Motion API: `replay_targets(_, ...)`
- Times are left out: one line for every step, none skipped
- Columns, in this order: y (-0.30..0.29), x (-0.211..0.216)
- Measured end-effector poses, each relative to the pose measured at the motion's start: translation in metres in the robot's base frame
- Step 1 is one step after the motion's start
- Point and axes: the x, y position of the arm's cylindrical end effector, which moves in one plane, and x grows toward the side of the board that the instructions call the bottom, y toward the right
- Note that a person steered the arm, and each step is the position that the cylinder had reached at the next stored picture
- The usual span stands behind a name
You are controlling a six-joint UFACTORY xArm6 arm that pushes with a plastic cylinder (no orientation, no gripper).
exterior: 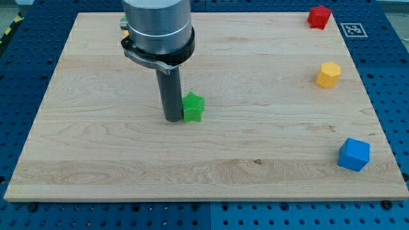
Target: Move the green star up a bit
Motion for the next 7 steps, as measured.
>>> replay_targets(0.0,0.005)
replay_targets(0.032,0.043)
replay_targets(0.074,0.04)
replay_targets(0.08,0.012)
replay_targets(0.08,-0.01)
replay_targets(0.078,-0.01)
replay_targets(0.077,-0.01)
